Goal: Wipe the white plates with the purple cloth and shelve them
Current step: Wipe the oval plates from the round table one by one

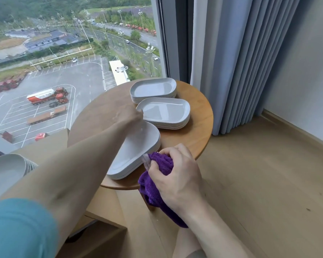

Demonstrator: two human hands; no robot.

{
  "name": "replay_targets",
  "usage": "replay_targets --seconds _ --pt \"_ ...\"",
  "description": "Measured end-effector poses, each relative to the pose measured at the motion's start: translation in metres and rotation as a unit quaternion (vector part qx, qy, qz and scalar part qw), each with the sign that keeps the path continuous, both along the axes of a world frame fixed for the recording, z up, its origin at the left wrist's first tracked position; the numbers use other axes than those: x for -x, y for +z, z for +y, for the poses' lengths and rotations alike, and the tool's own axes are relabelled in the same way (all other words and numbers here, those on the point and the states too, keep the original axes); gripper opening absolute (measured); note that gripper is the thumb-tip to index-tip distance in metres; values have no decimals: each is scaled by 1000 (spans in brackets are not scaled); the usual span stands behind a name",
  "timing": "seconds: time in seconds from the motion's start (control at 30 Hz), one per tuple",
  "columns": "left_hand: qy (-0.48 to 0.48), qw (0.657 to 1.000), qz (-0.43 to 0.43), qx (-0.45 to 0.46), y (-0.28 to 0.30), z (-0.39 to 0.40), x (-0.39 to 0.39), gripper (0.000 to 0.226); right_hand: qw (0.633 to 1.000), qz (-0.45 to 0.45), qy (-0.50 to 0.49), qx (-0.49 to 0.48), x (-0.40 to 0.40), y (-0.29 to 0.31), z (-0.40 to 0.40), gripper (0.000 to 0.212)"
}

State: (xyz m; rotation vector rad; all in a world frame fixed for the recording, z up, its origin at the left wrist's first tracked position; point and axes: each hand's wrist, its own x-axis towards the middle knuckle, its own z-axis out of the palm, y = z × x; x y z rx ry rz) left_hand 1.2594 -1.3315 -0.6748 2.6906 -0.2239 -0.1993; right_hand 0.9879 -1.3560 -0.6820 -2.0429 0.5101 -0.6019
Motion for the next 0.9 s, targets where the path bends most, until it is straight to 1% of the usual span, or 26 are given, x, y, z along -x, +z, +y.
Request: replay_targets --seconds 0.1,0.17,0.23,0.33,0.4,0.53,0.63,0.7,0.73,0.8,0.9 --pt "1 1000 -8 4 -7 -9 -8 23 1000 -10 -6 2 -1 -1 -1 31" --pt "13 1000 -12 23 -12 -8 -11 30 1000 -19 -15 -7 -2 0 0 34" --pt "33 998 -5 45 -17 -6 -14 31 999 -23 -24 -16 -2 -1 0 31" --pt "51 994 14 93 -21 -5 -17 19 999 -21 -24 -23 -1 0 -1 19" --pt "69 991 20 109 -20 -6 -19 19 999 -20 -26 -27 -2 0 -2 14" --pt "132 980 38 144 -15 -7 -24 23 998 -24 -36 -45 -3 -1 -5 13" --pt "159 969 53 180 -11 -9 -31 19 998 -29 -44 -47 -4 -2 -6 13" --pt "160 957 75 228 -8 -11 -35 16 997 -30 -48 -46 -5 -3 -7 12" --pt "158 947 92 266 -5 -12 -34 13 997 -30 -48 -47 -5 -3 -8 12" --pt "156 921 117 337 4 -10 -29 15 997 -29 -48 -45 -5 -4 -8 12" --pt "110 897 147 402 13 0 -19 17 997 -28 -52 -47 -5 -4 -10 13"
